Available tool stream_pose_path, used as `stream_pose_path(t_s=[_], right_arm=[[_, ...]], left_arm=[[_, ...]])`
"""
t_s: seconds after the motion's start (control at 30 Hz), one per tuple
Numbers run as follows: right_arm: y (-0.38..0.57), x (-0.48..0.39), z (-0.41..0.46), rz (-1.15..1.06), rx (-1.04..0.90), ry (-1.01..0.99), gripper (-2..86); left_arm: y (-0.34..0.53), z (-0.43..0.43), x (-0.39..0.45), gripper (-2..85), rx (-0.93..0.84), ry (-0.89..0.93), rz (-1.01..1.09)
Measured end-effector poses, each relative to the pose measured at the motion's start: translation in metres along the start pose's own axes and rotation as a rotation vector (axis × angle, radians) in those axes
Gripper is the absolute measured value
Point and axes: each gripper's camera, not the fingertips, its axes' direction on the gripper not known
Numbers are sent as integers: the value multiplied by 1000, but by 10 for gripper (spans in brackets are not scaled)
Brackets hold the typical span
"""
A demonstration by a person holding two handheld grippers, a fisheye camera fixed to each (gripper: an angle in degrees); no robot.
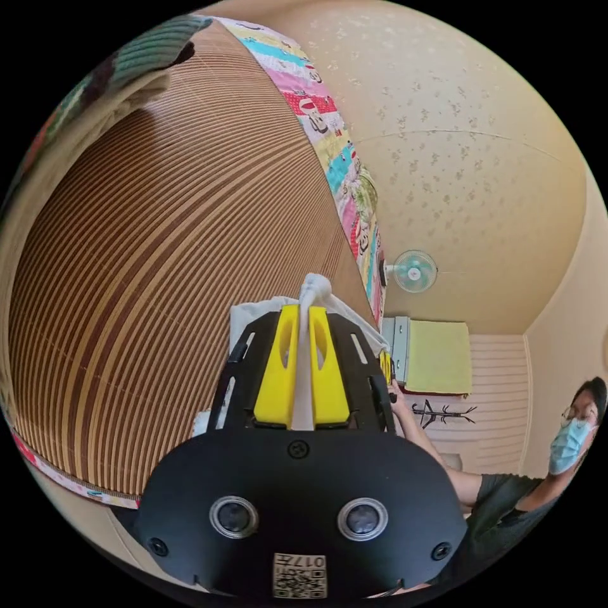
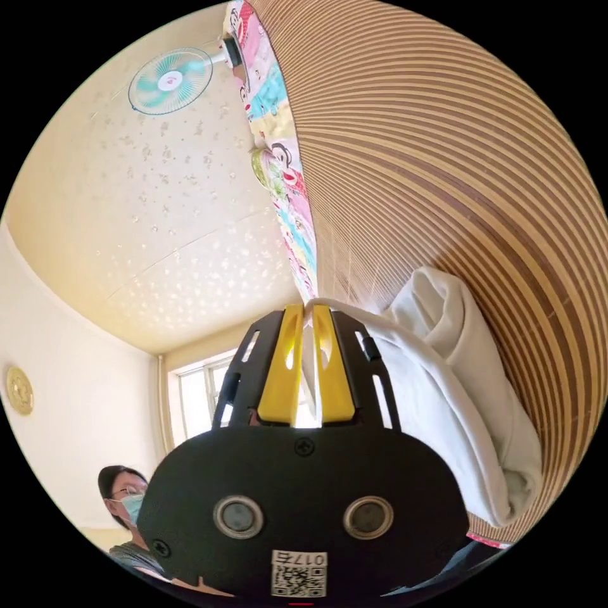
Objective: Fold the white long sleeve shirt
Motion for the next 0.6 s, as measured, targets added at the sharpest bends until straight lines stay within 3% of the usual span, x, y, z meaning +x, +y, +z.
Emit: stream_pose_path(t_s=[0.1, 0.23, 0.37, 0.5, 0.6], right_arm=[[-5, 10, 29, -82, -41, 199, 65], [47, -8, 70, -387, -203, 533, 76], [136, 21, 131, -583, -413, 795, 45], [199, 63, 192, -746, -570, 941, 18], [230, 104, 232, -818, -638, 1084, 10]], left_arm=[[-16, 24, -20, 84, -7, -77, -46], [7, 15, -34, 154, 41, -3, -45], [79, 23, -75, 169, -102, -148, -83], [137, 42, -105, 173, -129, 27, -107], [144, 72, -108, 151, -166, 56, -109]])
